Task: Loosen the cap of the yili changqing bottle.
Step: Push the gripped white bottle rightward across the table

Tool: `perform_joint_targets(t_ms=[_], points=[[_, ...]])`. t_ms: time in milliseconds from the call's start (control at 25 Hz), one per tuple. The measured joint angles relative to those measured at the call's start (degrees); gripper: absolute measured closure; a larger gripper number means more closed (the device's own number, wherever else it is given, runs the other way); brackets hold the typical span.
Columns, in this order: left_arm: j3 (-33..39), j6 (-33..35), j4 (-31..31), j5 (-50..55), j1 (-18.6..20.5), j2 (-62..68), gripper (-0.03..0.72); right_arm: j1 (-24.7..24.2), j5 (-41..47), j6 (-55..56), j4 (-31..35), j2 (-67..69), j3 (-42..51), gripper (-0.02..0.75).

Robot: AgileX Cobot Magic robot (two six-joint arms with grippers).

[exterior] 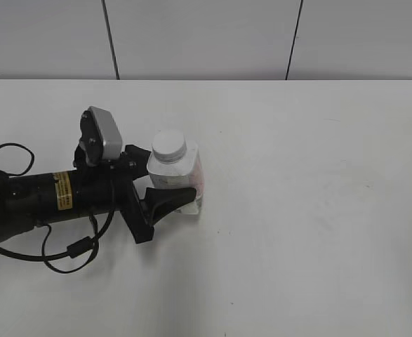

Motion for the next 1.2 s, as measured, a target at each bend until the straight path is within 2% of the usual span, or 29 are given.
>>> perform_joint_targets(t_ms=[400, 520, 760, 920, 1080, 1200], points=[[-0.1, -0.1, -0.1, 0.4, 0.0, 0.1, 0.230, 0.0, -0.2, -1.4, 1.3, 3.7, -0.1, 0.151], [-0.1, -0.2, -0.1, 1.2, 0.0, 0.1, 0.230, 0.0, -1.7, -7.2, 3.0, 11.5, -1.1, 0.151], [-0.1, -0.2, 0.0, 3.4, 0.0, 0.1, 0.230, 0.0, -11.4, -17.8, 10.1, 28.6, -5.1, 0.151], [-0.1, -0.2, 0.1, 4.0, 0.0, 0.1, 0.230, 0.0, -10.5, -22.2, 14.4, 41.7, -10.6, 0.151], [-0.1, -0.9, 0.1, 4.5, 0.0, 0.1, 0.230, 0.0, -5.1, -25.9, 15.1, 55.5, -18.3, 0.158], [-0.1, -1.0, 0.1, 5.2, 0.0, 0.1, 0.230, 0.0, -1.7, -28.7, 15.2, 62.5, -24.0, 0.210]])
